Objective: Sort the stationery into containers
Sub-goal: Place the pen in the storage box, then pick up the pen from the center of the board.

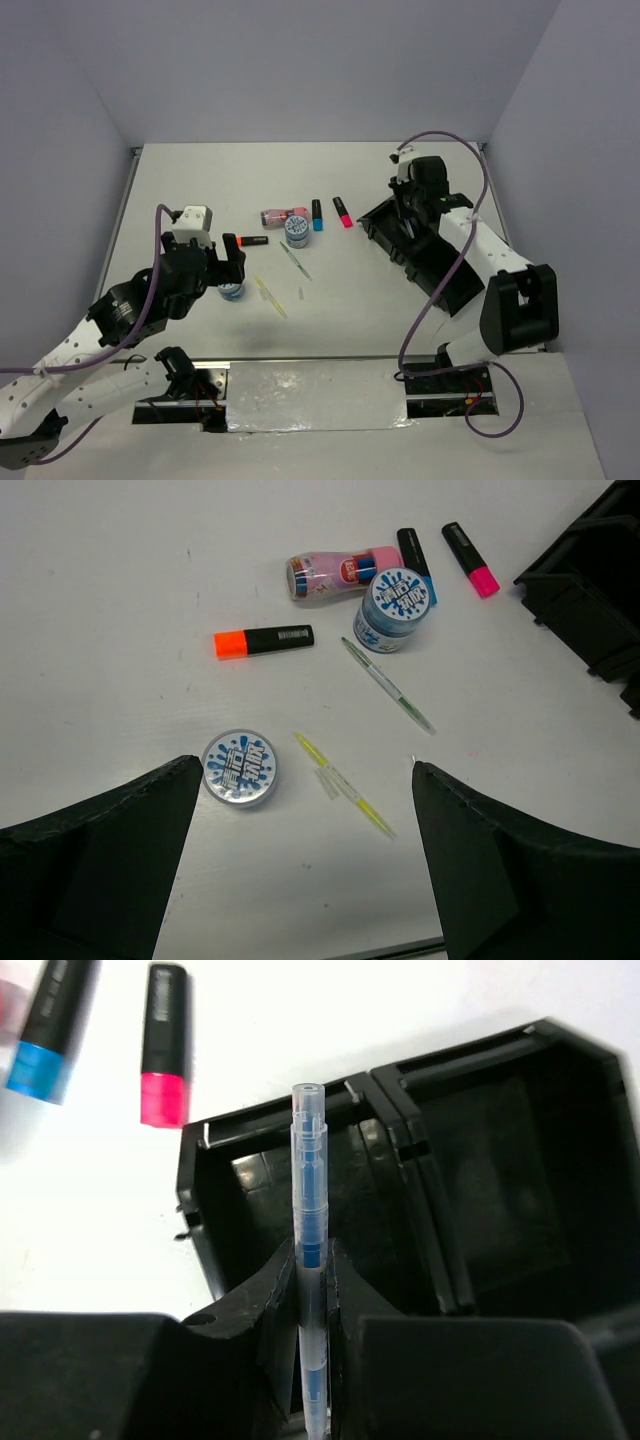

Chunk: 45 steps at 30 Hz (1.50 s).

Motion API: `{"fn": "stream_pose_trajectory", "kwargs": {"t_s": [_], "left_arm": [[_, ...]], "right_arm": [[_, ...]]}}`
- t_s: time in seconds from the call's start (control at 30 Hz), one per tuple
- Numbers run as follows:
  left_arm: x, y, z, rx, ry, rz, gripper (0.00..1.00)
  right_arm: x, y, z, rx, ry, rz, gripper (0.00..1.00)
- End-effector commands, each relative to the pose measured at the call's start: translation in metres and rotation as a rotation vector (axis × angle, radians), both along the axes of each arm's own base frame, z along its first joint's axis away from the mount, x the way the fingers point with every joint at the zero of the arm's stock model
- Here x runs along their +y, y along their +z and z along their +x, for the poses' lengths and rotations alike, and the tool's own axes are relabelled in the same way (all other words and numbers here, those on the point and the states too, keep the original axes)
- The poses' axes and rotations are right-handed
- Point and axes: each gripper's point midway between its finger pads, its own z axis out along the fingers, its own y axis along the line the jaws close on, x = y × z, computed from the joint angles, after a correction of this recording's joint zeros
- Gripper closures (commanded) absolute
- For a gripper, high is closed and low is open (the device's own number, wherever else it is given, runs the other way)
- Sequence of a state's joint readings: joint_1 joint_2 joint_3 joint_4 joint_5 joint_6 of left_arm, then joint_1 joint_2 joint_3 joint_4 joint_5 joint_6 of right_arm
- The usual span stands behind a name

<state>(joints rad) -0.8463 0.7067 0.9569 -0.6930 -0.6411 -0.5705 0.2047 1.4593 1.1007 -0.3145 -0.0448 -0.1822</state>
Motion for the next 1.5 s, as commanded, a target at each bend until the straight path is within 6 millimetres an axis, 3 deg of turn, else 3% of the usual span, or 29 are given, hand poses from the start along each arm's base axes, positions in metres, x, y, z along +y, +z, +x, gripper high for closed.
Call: {"fn": "stream_pose_trajectory", "kwargs": {"t_s": [0.0, 0.17, 0.47, 0.57, 0.6, 0.67, 0.7, 0.97, 1.03, 1.1, 1.17, 1.27, 1.3, 1.37, 1.4, 1.47], "left_arm": [[0.000, 0.012, 0.001, -0.049, -0.017, -0.023, 0.01], [0.000, 0.010, -0.002, -0.050, -0.036, -0.024, 0.01], [-0.001, 0.009, -0.002, -0.048, -0.040, -0.024, 0.01], [-0.001, 0.009, -0.003, -0.048, -0.043, -0.022, 0.01], [0.000, 0.009, -0.002, -0.048, -0.039, -0.020, 0.01], [-0.001, 0.009, -0.002, -0.048, -0.039, -0.023, 0.01], [-0.001, 0.008, -0.002, -0.046, -0.039, -0.021, 0.01], [0.002, 0.007, -0.001, -0.042, -0.015, -0.018, 0.01], [0.014, 0.005, 0.001, -0.038, 0.058, -0.006, 0.01], [0.026, 0.003, 0.003, -0.024, 0.158, -0.022, 0.01], [0.049, 0.000, 0.001, -0.015, 0.280, 0.013, 0.01], [0.070, -0.006, -0.001, 0.019, 0.430, 0.042, 0.01], [0.075, -0.008, -0.002, 0.027, 0.479, 0.014, 0.01], [0.081, -0.012, -0.004, 0.053, 0.518, 0.014, 0.01], [0.080, -0.015, -0.004, 0.066, 0.514, 0.012, 0.01], [0.079, -0.021, -0.003, 0.092, 0.506, 0.001, 0.01]], "right_arm": [[0.006, -0.004, 0.017, -0.035, -0.018, 0.049, 1.00], [0.005, -0.025, 0.018, -0.023, -0.050, 0.066, 0.97], [0.007, -0.040, 0.013, -0.017, -0.064, 0.090, 0.87], [0.004, -0.040, 0.012, -0.004, -0.075, 0.074, 0.73], [0.004, -0.039, 0.011, -0.004, -0.077, 0.075, 0.63], [0.004, -0.028, 0.010, -0.025, -0.076, 0.082, 0.49], [0.004, -0.023, 0.010, -0.033, -0.074, 0.085, 0.29], [0.002, 0.048, 0.008, -0.140, -0.084, 0.107, 0.17], [0.028, 0.070, -0.002, -0.176, -0.029, 0.156, 0.00], [0.055, 0.085, -0.015, -0.197, -0.040, 0.236, 0.00], [0.104, 0.079, -0.041, -0.163, 0.053, 0.283, 0.00], [0.167, 0.050, -0.082, -0.071, 0.156, 0.296, 0.00], [0.178, 0.030, -0.087, -0.033, 0.150, 0.257, 0.00], [0.197, 0.014, -0.095, 0.000, 0.152, 0.214, 0.01], [0.211, -0.010, -0.106, 0.059, 0.168, 0.171, 0.03], [0.223, -0.018, -0.105, 0.088, 0.150, 0.154, 0.11]]}}
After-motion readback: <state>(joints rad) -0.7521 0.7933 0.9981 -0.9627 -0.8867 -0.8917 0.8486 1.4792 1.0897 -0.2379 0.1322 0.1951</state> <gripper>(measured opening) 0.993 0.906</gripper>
